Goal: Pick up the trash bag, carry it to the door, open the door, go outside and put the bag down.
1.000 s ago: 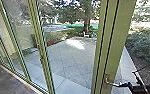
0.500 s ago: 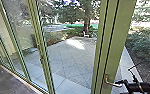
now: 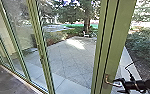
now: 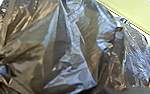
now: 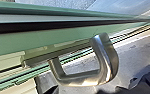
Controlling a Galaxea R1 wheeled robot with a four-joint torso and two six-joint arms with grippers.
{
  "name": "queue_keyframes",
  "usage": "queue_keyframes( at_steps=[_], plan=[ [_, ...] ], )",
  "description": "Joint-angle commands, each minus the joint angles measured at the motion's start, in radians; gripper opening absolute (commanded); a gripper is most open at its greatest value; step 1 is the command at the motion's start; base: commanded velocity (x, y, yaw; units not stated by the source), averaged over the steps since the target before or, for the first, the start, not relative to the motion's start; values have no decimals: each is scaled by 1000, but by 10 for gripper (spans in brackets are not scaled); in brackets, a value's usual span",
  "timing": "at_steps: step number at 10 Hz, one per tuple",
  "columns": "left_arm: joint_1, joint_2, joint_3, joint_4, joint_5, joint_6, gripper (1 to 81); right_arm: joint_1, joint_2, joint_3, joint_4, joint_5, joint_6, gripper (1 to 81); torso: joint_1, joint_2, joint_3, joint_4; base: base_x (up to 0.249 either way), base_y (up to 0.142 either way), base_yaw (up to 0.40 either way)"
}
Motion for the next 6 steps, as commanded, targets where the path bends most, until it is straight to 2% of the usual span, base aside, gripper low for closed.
queue_keyframes(
  at_steps=[1, 3, 6],
  plan=[
    [-31, -3, 4, 0, 59, -2, 10, 164, -8, -39, 19, -24, 26, 811, 0, 0, 0, 0, 0, 0, 0],
    [-31, -3, 4, 0, 59, -2, 10, 175, 17, -89, 19, -32, 27, 811, 0, 0, 0, 0, 0, 0, 0],
    [-31, -3, 4, -2, 59, -2, 10, 142, 70, -153, 22, -33, 27, 811, 0, 0, 0, 0, 0, 0, 0]
  ],
)
